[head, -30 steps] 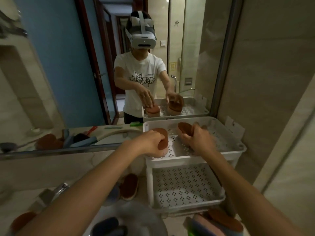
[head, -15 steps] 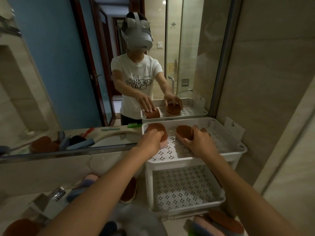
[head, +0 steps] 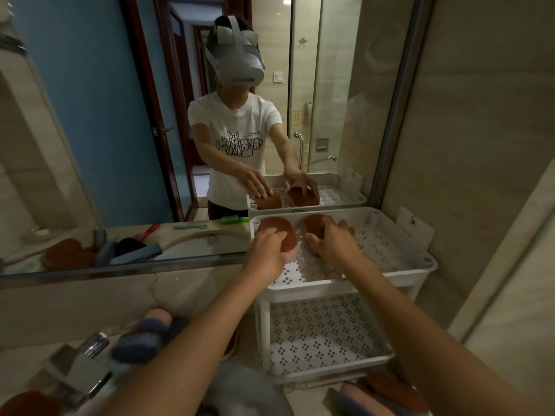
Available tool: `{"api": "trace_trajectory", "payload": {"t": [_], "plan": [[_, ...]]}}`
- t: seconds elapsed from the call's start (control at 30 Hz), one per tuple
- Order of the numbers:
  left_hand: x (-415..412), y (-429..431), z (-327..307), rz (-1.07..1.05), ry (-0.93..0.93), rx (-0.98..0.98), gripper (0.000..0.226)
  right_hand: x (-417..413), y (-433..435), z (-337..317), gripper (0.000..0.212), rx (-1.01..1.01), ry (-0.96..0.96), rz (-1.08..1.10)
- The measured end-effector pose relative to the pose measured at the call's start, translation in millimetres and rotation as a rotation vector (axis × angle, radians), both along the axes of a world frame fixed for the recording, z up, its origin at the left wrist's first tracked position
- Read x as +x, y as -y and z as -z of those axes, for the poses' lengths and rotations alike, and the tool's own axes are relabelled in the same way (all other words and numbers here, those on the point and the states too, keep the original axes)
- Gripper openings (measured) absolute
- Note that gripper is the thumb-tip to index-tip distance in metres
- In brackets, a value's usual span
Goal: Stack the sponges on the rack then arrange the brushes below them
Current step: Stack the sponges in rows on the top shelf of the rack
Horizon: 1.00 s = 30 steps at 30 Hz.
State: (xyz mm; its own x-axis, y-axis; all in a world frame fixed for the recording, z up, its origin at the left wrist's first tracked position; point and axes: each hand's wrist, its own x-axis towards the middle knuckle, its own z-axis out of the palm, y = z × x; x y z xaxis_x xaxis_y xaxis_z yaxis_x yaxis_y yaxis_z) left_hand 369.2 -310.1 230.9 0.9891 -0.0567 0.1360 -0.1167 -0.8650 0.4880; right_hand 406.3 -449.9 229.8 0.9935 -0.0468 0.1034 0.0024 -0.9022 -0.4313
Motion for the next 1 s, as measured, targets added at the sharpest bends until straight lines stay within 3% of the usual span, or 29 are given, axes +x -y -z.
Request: {"api": "trace_trajectory", "payload": {"t": [0.17, 0.37, 0.6, 0.77, 1.0], "plan": [[1, 1, 2, -0.009, 0.005, -0.021, 0.053, 2, 0, 3, 0.042, 0.012, 0.039, -0.088], [-1, 0, -1, -0.022, 0.038, -0.028, 0.049, -2, 2, 0, 0.04, -0.014, 0.045, -0.193], [-2, 0, 1, -0.021, 0.048, -0.029, 0.054, -6, 8, -5, 0.045, 0.306, -0.04, -0.25], [0, 0, 3, -0.03, 0.055, 0.003, 0.051, -2, 9, -4, 0.044, 0.365, -0.094, -0.254], [1, 2, 2, -0.02, 0.033, 0.088, 0.051, 2, 6, -1, 0.049, 0.131, -0.055, -0.274]]}}
